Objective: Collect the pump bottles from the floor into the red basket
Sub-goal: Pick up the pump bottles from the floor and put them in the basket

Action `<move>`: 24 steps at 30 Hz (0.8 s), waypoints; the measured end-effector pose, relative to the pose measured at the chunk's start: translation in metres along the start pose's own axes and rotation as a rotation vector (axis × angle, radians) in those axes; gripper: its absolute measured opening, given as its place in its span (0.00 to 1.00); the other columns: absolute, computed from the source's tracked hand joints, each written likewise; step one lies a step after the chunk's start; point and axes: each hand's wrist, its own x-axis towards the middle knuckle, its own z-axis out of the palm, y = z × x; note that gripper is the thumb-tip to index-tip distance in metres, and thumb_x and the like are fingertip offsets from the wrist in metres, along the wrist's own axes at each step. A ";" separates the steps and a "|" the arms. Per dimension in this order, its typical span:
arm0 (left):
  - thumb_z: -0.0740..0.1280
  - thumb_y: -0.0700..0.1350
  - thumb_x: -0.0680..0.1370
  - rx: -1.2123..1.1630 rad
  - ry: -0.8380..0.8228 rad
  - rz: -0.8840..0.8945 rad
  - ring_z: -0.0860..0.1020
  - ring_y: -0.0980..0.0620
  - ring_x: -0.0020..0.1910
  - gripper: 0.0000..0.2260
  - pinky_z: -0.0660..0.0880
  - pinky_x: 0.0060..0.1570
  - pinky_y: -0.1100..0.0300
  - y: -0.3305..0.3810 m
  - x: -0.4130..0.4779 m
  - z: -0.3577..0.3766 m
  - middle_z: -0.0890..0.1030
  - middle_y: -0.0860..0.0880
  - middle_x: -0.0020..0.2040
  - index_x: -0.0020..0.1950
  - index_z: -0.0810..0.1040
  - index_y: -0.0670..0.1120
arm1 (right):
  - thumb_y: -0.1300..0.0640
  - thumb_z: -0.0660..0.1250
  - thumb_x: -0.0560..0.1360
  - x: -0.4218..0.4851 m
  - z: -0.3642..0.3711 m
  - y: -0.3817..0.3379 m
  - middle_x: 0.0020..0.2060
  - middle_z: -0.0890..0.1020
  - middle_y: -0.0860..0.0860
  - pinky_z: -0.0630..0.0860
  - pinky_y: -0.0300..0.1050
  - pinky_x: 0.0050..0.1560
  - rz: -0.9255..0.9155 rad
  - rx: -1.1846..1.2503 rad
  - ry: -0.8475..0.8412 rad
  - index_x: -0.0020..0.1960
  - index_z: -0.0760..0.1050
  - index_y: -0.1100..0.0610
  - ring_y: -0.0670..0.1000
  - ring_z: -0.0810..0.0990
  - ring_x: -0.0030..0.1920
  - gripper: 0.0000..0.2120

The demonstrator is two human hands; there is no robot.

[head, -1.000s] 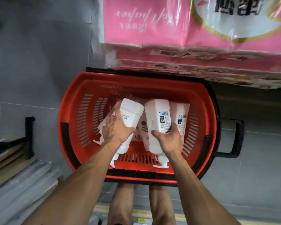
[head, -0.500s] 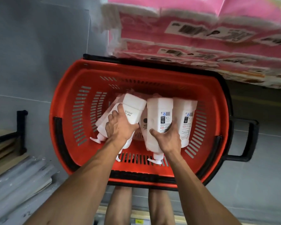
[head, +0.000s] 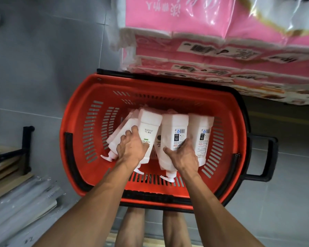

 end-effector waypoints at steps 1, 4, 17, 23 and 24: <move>0.71 0.55 0.76 0.012 -0.011 -0.004 0.73 0.41 0.63 0.28 0.73 0.50 0.48 -0.002 -0.004 -0.001 0.75 0.43 0.64 0.71 0.65 0.46 | 0.35 0.75 0.69 -0.002 -0.002 -0.001 0.64 0.78 0.54 0.78 0.59 0.58 -0.004 -0.013 -0.009 0.69 0.60 0.54 0.61 0.81 0.59 0.40; 0.69 0.55 0.78 0.050 -0.057 -0.008 0.73 0.42 0.64 0.26 0.74 0.54 0.47 -0.009 -0.016 -0.004 0.76 0.44 0.64 0.71 0.66 0.46 | 0.40 0.74 0.71 -0.014 -0.010 0.001 0.61 0.75 0.53 0.78 0.56 0.56 -0.024 -0.010 -0.023 0.63 0.66 0.51 0.58 0.80 0.52 0.29; 0.68 0.56 0.78 0.252 0.054 0.251 0.71 0.44 0.67 0.26 0.70 0.62 0.47 0.045 -0.116 -0.112 0.74 0.46 0.67 0.74 0.66 0.51 | 0.45 0.69 0.76 -0.108 -0.129 -0.014 0.63 0.79 0.54 0.74 0.53 0.58 -0.160 -0.132 -0.071 0.71 0.68 0.51 0.59 0.77 0.63 0.27; 0.68 0.57 0.78 0.339 0.120 0.316 0.71 0.43 0.64 0.25 0.70 0.62 0.46 0.079 -0.172 -0.176 0.74 0.46 0.65 0.72 0.68 0.51 | 0.47 0.71 0.75 -0.158 -0.198 -0.031 0.64 0.78 0.55 0.74 0.54 0.61 -0.253 -0.173 -0.026 0.71 0.70 0.52 0.60 0.77 0.64 0.27; 0.68 0.57 0.78 0.351 0.131 0.334 0.71 0.44 0.64 0.25 0.70 0.62 0.46 0.083 -0.183 -0.185 0.74 0.46 0.65 0.72 0.68 0.51 | 0.47 0.70 0.75 -0.167 -0.209 -0.033 0.64 0.78 0.55 0.74 0.54 0.61 -0.262 -0.181 -0.021 0.71 0.70 0.52 0.59 0.76 0.65 0.27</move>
